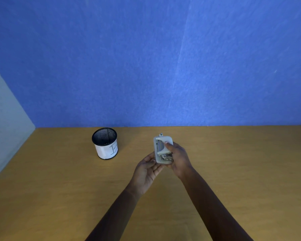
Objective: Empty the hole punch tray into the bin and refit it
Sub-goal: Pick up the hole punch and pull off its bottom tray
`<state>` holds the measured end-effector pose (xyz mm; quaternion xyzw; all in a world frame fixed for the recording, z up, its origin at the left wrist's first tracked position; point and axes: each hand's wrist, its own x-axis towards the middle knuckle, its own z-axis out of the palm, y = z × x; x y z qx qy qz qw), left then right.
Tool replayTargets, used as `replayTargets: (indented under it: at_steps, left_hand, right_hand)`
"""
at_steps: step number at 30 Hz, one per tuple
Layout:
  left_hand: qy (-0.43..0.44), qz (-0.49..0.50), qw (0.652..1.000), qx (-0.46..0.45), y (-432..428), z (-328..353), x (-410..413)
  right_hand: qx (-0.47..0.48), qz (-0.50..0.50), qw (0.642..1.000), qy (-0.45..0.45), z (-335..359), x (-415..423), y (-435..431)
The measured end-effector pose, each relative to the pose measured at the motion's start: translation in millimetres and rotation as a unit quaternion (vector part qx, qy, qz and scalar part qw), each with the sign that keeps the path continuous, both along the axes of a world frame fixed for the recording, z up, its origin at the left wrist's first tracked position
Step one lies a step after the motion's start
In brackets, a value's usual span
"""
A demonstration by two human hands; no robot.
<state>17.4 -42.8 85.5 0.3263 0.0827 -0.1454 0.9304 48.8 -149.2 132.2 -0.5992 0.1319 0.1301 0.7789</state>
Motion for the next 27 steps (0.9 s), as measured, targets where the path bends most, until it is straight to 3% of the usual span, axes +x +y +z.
replayTargets:
  at_steps: [12,20,23,27]
  left_hand:
    - [0.074,0.032,0.996,-0.048,-3.0,-10.3,12.5]
    - [0.083,0.032,0.996,-0.024,-1.5,-15.0,14.8]
    - [0.079,0.026,0.996,-0.023,-2.2,-19.4,14.3]
    - [0.07,0.025,0.997,-0.025,-0.6,-24.5,13.1]
  right_hand:
    - [-0.069,0.033,0.997,-0.019,-7.1,-18.8,18.2]
    - [-0.349,0.039,0.929,-0.118,-12.5,-12.4,13.4]
    - [-0.357,0.057,0.927,-0.101,-10.6,-13.2,10.8]
    - [-0.273,0.094,0.956,-0.046,-4.0,-10.9,6.9]
